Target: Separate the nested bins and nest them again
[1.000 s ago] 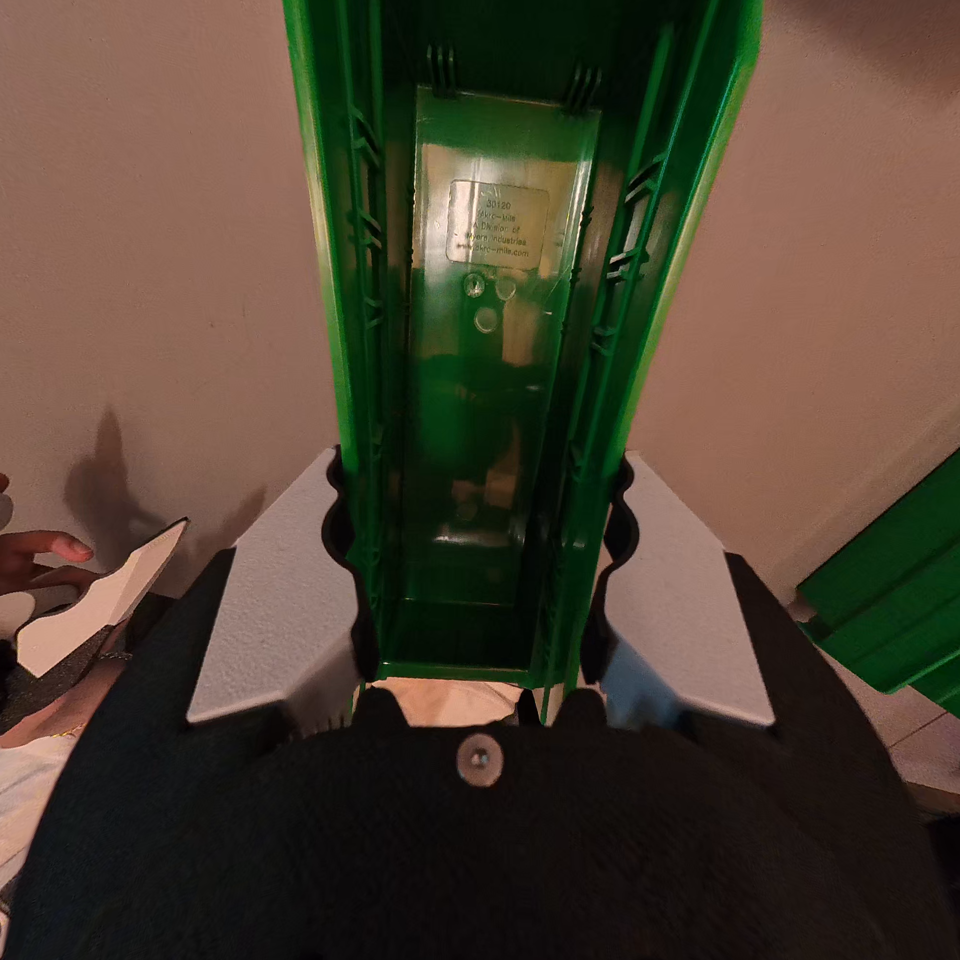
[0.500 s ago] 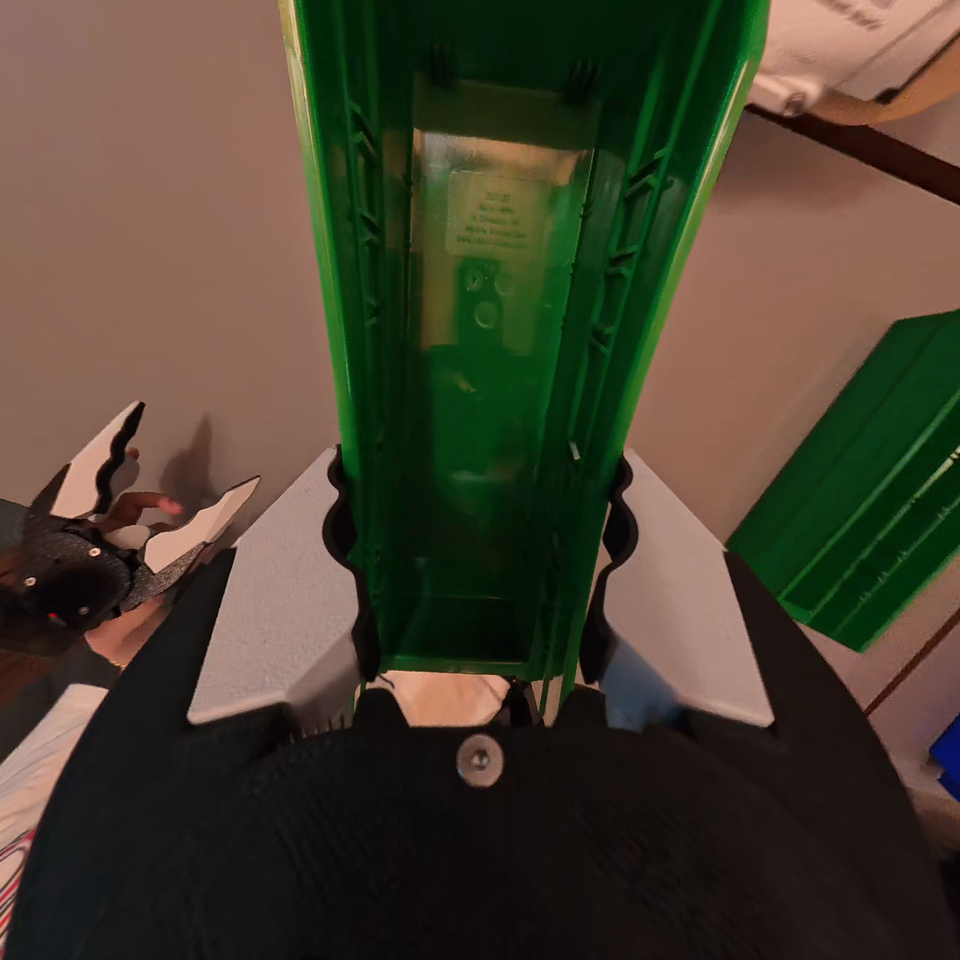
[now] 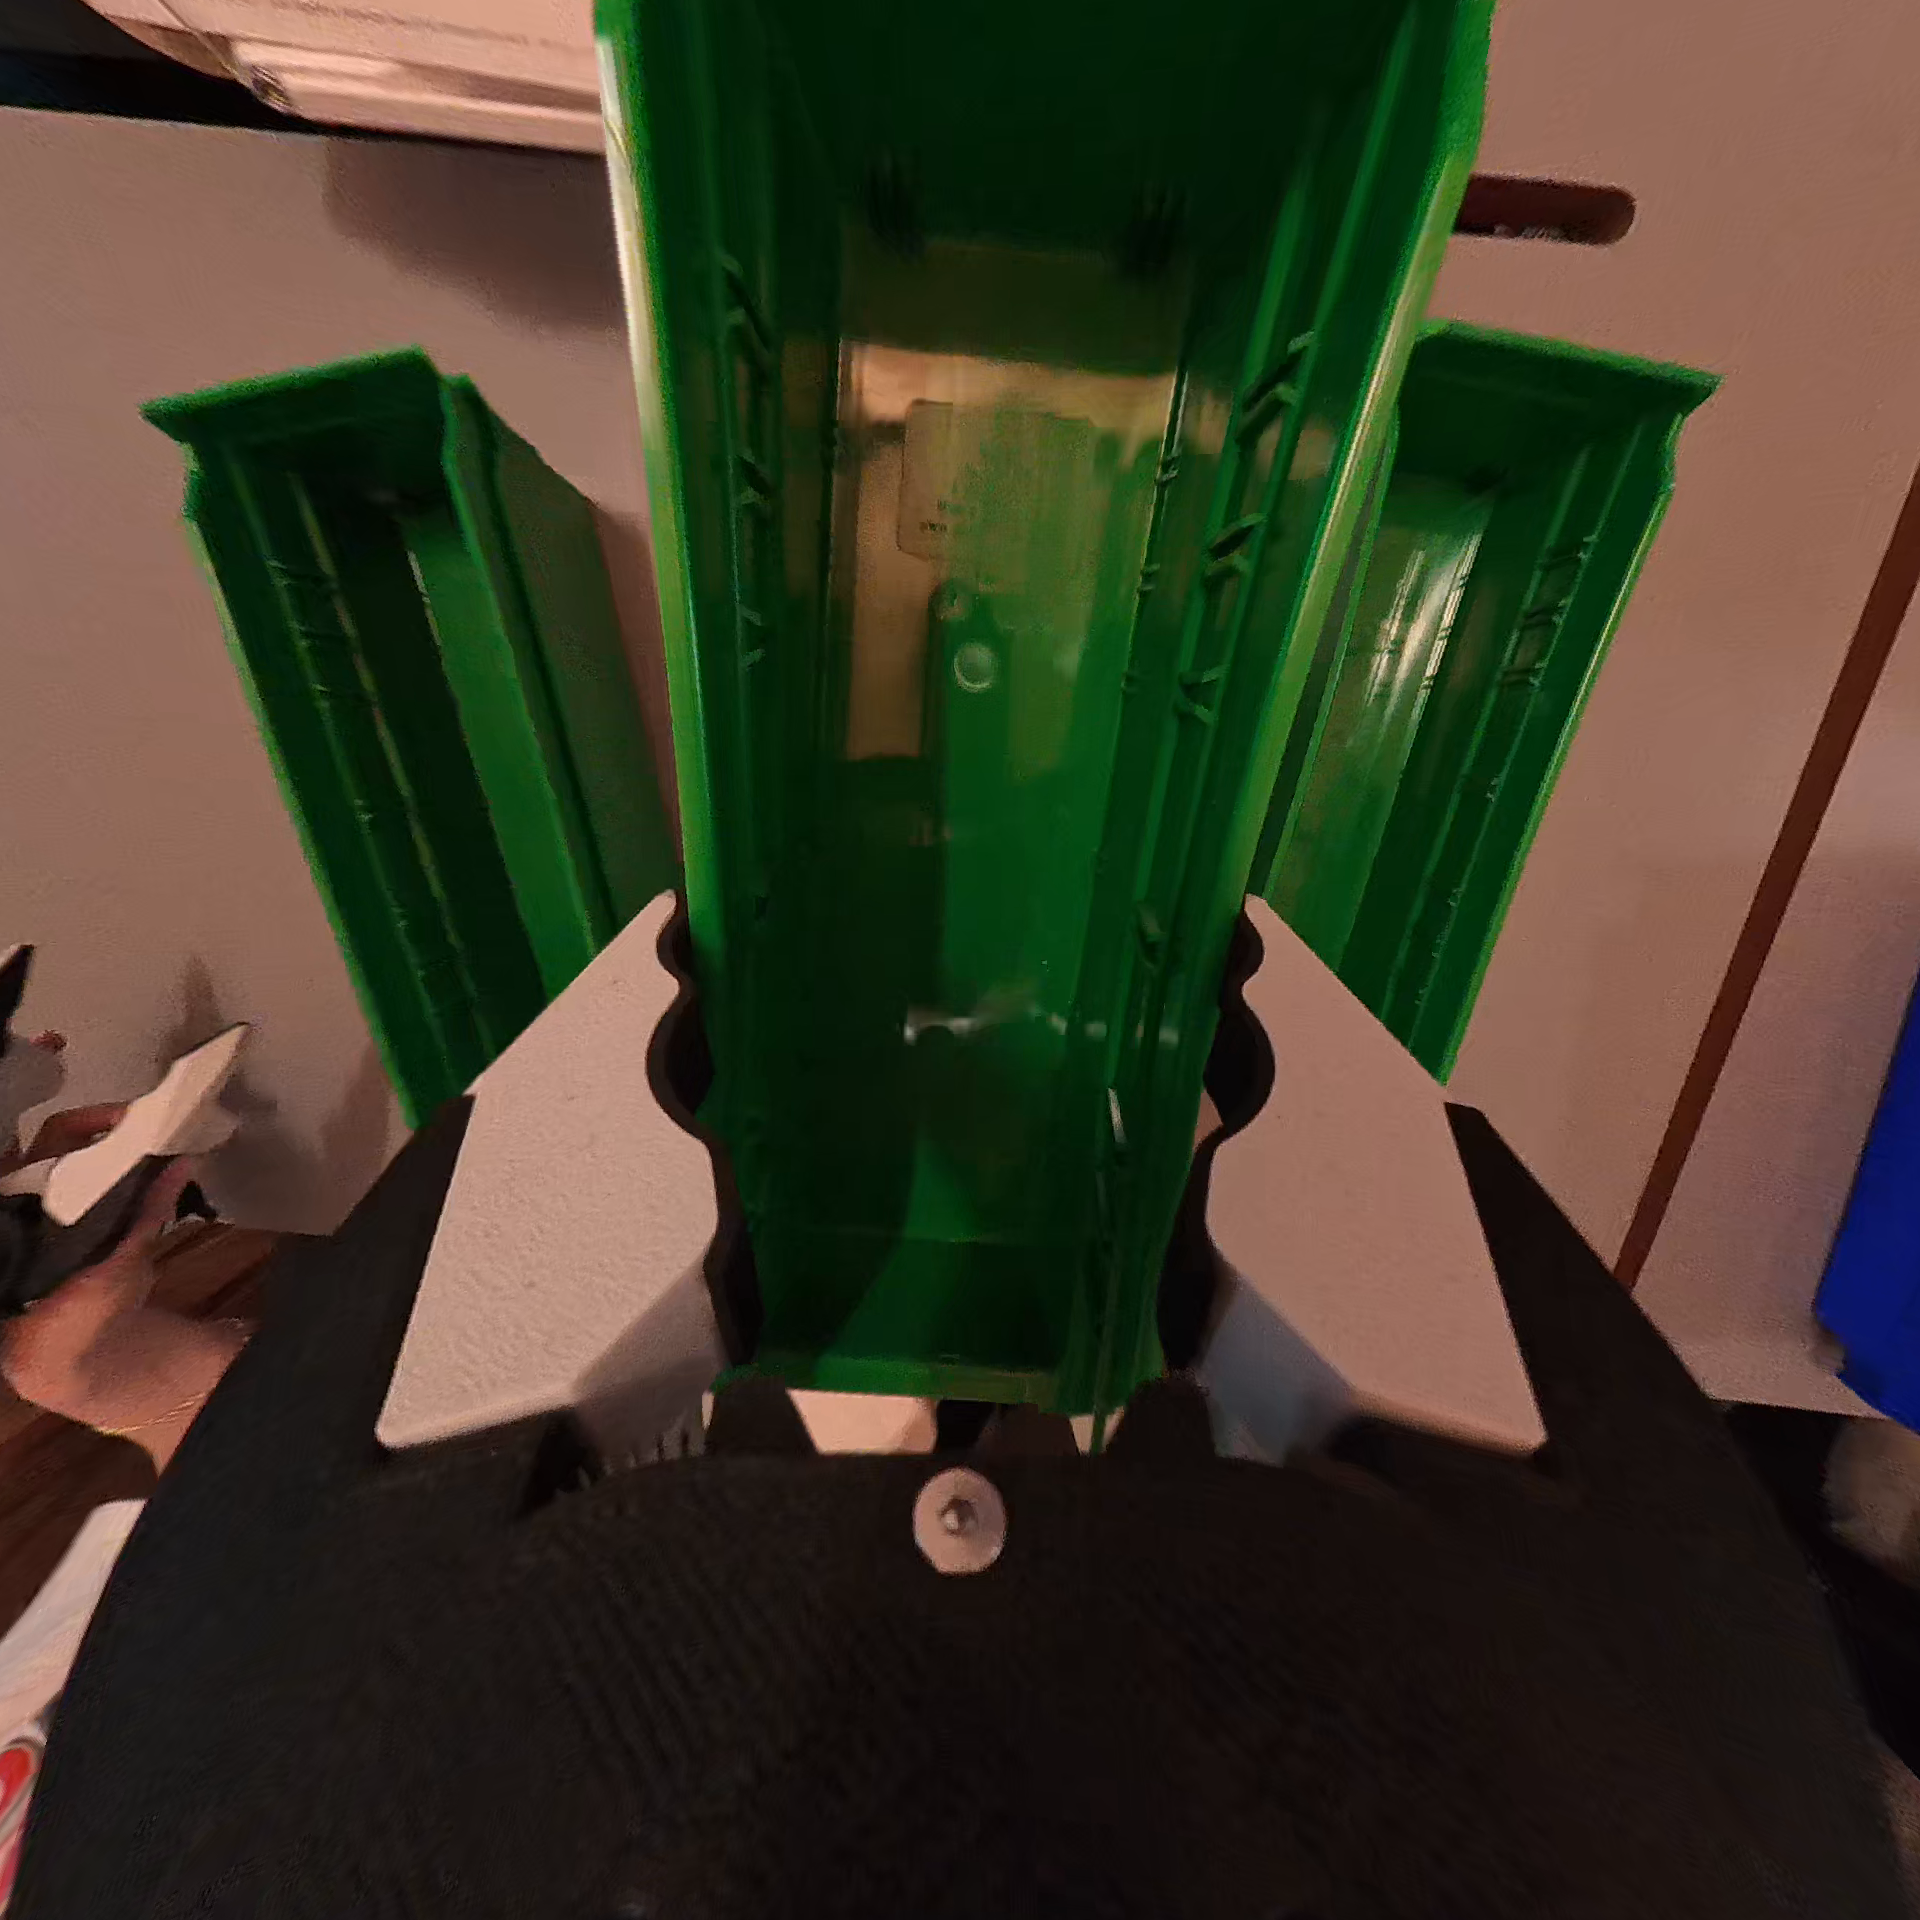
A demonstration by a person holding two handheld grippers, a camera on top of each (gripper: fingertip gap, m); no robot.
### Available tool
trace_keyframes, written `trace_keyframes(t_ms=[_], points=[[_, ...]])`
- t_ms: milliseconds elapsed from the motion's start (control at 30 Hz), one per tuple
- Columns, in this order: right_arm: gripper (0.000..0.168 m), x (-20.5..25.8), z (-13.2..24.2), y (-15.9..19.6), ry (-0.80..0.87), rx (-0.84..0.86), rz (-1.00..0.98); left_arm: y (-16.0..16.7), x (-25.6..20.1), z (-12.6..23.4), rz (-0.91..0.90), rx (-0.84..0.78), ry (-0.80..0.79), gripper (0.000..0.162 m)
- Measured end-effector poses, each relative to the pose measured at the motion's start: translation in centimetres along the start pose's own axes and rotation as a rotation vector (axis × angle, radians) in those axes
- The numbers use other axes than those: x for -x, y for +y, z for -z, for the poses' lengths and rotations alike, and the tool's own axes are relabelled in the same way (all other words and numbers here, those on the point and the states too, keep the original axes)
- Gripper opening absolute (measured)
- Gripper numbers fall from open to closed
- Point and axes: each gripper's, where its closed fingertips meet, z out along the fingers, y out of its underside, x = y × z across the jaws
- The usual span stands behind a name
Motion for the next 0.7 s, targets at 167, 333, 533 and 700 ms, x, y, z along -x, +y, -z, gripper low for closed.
trace_keyframes(t_ms=[167, 333, 533, 700], points=[[0.099, -3.9, -5.0, 1.4, -0.019, 0.041, -0.053, 0.2, 0.1, -0.2, -0.001, 0.010, -0.003, 0.105], [0.100, -5.3, -9.4, 2.3, -0.089, 0.070, -0.092, 0.4, -0.1, -0.5, -0.018, 0.019, -0.006, 0.105], [0.101, -6.4, -12.8, 2.6, -0.065, 0.117, -0.069, 0.8, -0.5, -0.9, -0.035, 0.038, -0.005, 0.105], [0.102, -6.8, -15.2, 2.9, -0.061, 0.126, -0.082, 1.1, -1.0, -1.4, -0.048, 0.052, 0.002, 0.105]])
